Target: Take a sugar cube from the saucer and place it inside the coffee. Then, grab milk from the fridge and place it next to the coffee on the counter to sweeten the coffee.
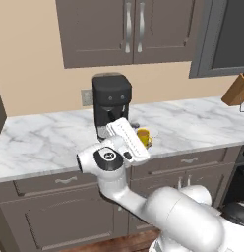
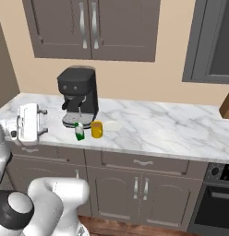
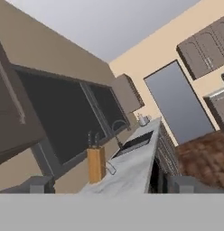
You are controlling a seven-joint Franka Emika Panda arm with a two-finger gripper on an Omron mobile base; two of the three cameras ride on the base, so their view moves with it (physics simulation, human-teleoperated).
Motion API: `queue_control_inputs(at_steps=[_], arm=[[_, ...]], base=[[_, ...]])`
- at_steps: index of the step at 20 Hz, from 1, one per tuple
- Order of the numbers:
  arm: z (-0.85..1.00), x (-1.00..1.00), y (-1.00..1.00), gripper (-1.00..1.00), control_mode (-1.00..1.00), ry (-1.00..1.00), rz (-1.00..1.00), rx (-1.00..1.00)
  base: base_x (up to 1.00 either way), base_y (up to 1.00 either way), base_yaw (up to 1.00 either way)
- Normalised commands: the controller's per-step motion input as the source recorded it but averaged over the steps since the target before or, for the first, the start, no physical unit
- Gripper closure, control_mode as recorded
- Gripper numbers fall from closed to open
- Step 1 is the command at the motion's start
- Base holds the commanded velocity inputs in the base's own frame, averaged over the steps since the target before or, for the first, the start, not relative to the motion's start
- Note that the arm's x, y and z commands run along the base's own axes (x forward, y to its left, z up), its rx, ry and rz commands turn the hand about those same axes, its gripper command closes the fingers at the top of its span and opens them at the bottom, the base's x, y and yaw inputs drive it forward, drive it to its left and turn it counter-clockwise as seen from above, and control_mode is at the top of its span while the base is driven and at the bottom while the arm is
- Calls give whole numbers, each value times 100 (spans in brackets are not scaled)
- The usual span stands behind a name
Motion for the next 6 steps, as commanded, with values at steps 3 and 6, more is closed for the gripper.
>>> queue_control_inputs(at_steps=[3, 6], arm=[[58, -100, -47, -100, -100, -63, 0, 0], [16, -100, -34, -100, -100, -63, -1, -1]], base=[[0, 0, 0], [0, 0, 0]])
